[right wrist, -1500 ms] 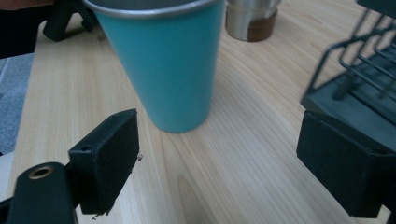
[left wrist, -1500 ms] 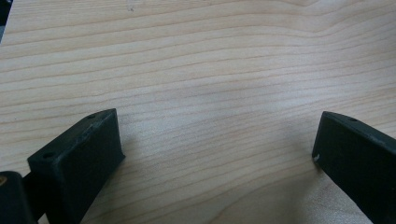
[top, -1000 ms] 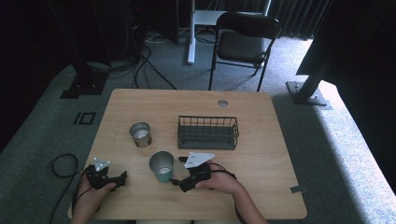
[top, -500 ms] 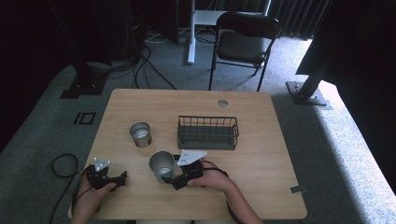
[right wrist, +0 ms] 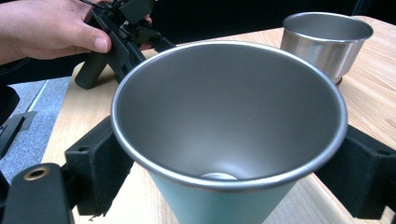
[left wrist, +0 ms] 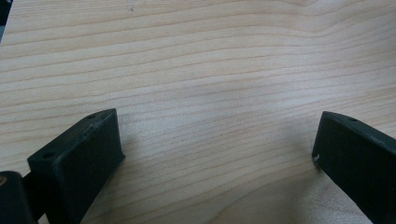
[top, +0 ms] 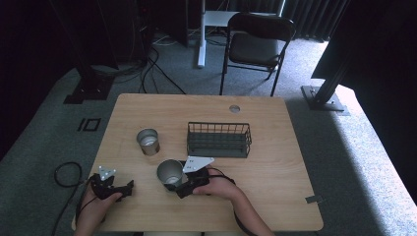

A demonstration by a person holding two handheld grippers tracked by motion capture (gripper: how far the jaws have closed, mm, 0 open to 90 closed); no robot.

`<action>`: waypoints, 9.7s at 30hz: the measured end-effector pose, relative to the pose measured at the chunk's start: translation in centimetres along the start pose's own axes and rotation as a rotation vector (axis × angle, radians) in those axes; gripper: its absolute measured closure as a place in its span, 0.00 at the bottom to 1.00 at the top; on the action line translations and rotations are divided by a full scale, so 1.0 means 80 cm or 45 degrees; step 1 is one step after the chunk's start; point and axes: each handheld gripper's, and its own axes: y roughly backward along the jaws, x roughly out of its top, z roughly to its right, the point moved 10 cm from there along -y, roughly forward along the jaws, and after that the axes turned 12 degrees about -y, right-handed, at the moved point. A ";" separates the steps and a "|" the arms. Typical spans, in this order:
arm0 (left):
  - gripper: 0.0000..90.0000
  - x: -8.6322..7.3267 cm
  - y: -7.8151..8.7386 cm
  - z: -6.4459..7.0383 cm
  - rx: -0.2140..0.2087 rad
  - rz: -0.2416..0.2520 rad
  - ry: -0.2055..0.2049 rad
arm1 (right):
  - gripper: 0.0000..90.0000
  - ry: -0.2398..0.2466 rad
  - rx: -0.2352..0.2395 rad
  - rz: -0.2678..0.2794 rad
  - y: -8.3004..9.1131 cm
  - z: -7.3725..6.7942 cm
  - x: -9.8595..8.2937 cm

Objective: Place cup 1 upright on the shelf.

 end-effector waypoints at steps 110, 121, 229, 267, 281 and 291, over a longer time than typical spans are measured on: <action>0.02 0.000 0.000 0.000 0.000 0.000 0.000 | 0.14 -0.389 -1.171 0.494 0.225 0.223 0.103; 0.02 0.000 0.000 0.000 0.000 0.000 0.000 | 0.14 -0.452 -1.167 0.448 0.214 0.234 0.063; 0.02 0.000 0.000 0.000 0.000 -0.001 -0.001 | 0.13 -0.335 -0.800 0.095 0.299 0.178 -0.087; 0.02 0.000 0.000 0.000 0.001 0.000 -0.001 | 0.13 -0.416 -0.833 -0.213 0.324 0.181 -0.193; 0.02 0.000 0.000 0.000 0.001 -0.002 -0.002 | 0.13 -0.461 -0.847 -0.233 0.326 0.186 -0.196; 0.02 -0.004 0.004 0.002 -0.039 0.007 -0.047 | 0.13 -0.461 -0.847 -0.232 0.326 0.186 -0.196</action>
